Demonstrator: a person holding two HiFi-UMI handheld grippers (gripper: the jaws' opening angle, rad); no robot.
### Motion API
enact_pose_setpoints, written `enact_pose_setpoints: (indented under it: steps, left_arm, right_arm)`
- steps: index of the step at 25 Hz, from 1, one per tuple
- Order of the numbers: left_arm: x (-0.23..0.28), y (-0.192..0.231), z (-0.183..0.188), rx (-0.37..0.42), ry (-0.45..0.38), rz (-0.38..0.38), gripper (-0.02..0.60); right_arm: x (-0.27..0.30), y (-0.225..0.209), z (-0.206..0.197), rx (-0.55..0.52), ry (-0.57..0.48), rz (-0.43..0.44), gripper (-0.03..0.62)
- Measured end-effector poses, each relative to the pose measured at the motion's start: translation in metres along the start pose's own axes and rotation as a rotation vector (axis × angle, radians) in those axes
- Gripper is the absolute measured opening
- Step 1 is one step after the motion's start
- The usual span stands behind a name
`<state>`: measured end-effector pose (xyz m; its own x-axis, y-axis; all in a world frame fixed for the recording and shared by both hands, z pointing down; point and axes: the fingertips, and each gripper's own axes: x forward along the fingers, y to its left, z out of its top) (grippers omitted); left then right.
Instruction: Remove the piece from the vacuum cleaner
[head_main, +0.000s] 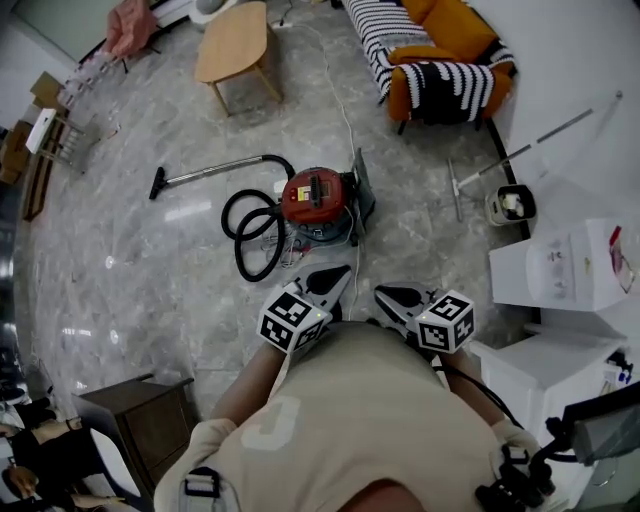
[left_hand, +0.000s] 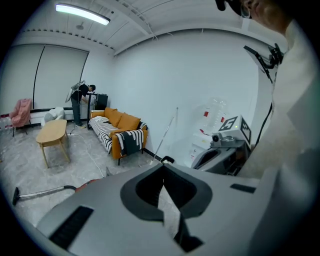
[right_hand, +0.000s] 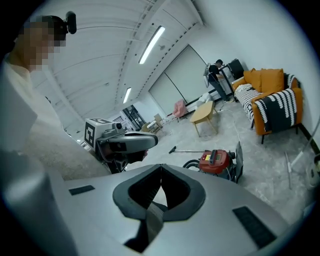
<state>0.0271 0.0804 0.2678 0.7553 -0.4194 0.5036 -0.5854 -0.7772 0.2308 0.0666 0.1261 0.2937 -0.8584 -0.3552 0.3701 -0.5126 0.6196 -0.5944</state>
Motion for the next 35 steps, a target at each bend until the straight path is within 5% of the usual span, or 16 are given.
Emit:
enact_pose_setpoints:
  steps: [13, 25, 35]
  left_arm:
    - [-0.019, 0.113, 0.019, 0.011, -0.026, -0.067, 0.003]
    - [-0.054, 0.215, 0.023, -0.011, -0.081, -0.043, 0.003]
    - [-0.060, 0.246, 0.006, -0.084, -0.077, -0.026, 0.003]
  right_arm:
    - [0.082, -0.013, 0.067, -0.032, 0.026, -0.148, 0.003]
    - [0.165, -0.012, 0.117, -0.094, 0.085, -0.184, 0.003]
    - [0.199, -0.017, 0.122, -0.075, 0.175, -0.152, 0.003]
